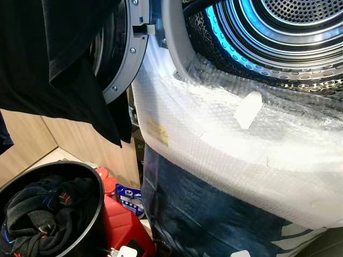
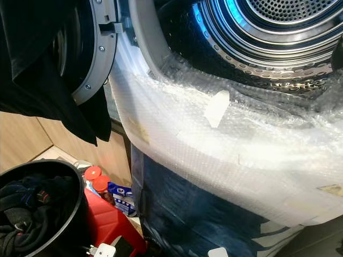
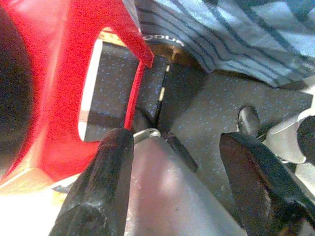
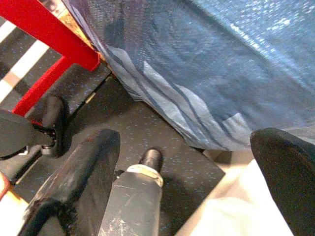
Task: Clothes washing
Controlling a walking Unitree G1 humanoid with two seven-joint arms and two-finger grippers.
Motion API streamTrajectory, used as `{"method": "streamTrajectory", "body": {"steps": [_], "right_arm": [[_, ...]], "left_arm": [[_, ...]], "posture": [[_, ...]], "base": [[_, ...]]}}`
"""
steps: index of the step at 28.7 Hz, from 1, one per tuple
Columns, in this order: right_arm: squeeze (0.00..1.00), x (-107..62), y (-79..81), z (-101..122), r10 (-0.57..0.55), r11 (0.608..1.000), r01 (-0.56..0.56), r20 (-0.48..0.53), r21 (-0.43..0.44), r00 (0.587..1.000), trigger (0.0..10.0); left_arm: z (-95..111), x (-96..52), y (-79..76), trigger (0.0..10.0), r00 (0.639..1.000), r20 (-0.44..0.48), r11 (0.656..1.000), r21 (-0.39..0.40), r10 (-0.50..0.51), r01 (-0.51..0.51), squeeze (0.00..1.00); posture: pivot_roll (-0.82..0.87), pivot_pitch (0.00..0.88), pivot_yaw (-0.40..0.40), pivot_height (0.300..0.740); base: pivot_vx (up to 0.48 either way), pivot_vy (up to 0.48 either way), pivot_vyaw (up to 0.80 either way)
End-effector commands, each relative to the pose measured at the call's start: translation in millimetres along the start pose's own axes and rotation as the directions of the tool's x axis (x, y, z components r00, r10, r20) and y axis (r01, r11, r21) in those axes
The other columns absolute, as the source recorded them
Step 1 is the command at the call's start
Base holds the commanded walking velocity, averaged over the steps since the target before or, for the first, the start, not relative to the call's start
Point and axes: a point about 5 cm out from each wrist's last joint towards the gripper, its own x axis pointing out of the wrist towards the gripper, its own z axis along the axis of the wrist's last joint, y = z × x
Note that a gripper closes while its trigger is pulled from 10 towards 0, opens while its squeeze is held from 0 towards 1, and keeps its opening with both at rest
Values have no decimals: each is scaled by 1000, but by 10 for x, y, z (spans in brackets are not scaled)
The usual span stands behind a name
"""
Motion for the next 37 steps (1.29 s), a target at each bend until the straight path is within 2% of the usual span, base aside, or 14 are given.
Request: {"method": "streamTrajectory", "body": {"steps": [1,7,16,17,18,19,22,23,24,33,37], "right_arm": [[0,0,21,-18,-10,999,10,-2,32,1000,10000],[0,-3,25,-21,-29,996,28,11,80,1000,10000],[0,-21,6,-88,-39,994,39,-3,98,999,10000],[0,-19,8,-82,-38,995,38,-4,96,999,10000],[0,-19,8,-82,-38,995,38,-4,96,999,10000],[0,-8,16,-47,-35,995,35,2,94,999,10000],[0,13,32,33,-31,995,29,17,94,999,10000],[0,18,36,52,-29,995,27,21,96,999,10000],[0,29,39,99,-31,995,27,31,98,999,10000],[0,41,86,127,-6,998,4,30,60,1000,10000],[0,40,80,121,-10,998,9,27,64,1000,10000]], "left_arm": [[-86,-21,32,10000,999,-33,1000,4,1,-1,0],[-90,-22,41,10000,999,-44,999,48,-12,14,0],[-24,-5,38,10000,999,-30,999,34,-14,15,0],[-15,-3,42,10000,1000,-28,999,30,-13,14,227],[-15,-3,42,10000,1000,-28,999,30,-13,14,227],[1,-1,53,10000,1000,-21,1000,12,-14,14,1000],[19,-1,89,10000,1000,-20,1000,20,5,-5,1000],[23,-1,99,10000,1000,-20,1000,25,10,-10,667],[32,-1,120,10000,1000,-22,999,32,21,-20,0],[26,-7,158,10000,999,-23,999,33,31,-30,0],[-22,-20,168,10000,999,-35,999,35,38,-36,0]], "posture": [[-84,134,23,740],[-114,148,71,740],[-99,138,56,740],[-94,127,52,740],[-94,127,52,740],[-88,115,49,740],[-84,103,54,740],[-84,103,54,740],[-80,100,57,740],[-61,94,43,740],[-62,64,49,740]], "base": [[0,0,0],[0,0,0],[0,0,0],[0,0,0],[0,0,0],[0,0,0],[0,0,0],[0,0,0],[0,0,0],[0,0,0],[0,0,0]]}}
